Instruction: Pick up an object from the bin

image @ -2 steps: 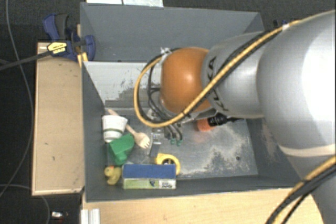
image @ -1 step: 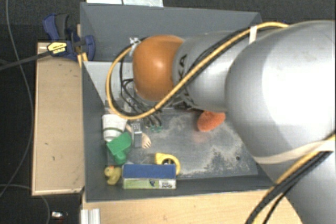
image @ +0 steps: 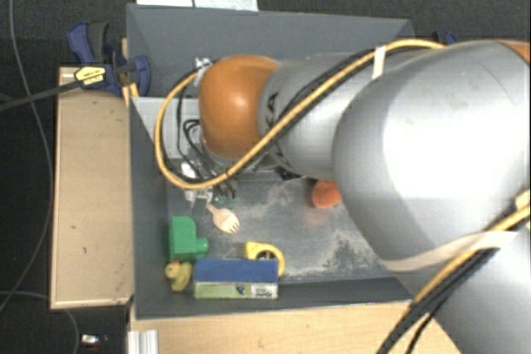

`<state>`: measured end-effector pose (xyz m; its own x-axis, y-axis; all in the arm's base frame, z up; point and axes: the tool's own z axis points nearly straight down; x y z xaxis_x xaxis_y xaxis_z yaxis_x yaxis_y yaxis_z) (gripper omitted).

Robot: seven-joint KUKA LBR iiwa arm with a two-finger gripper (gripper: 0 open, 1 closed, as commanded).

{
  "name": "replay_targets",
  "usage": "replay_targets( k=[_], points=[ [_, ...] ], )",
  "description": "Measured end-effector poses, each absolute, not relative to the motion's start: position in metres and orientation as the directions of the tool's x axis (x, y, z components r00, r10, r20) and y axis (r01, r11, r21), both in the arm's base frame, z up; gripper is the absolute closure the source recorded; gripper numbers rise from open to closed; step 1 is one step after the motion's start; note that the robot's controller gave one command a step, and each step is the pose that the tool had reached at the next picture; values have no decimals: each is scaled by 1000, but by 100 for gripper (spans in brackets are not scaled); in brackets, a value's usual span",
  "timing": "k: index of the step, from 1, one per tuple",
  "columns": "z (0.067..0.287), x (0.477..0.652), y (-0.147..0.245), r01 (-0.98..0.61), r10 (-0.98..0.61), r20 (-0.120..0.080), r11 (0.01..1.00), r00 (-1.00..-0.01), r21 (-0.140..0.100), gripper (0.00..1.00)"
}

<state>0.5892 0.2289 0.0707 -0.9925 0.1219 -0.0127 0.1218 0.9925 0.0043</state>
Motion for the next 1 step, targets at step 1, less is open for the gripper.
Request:
replay_targets(
  k=[1],
  points=[
    [71,589,229,123,123,-13,992,-992,5,100]
  ],
)
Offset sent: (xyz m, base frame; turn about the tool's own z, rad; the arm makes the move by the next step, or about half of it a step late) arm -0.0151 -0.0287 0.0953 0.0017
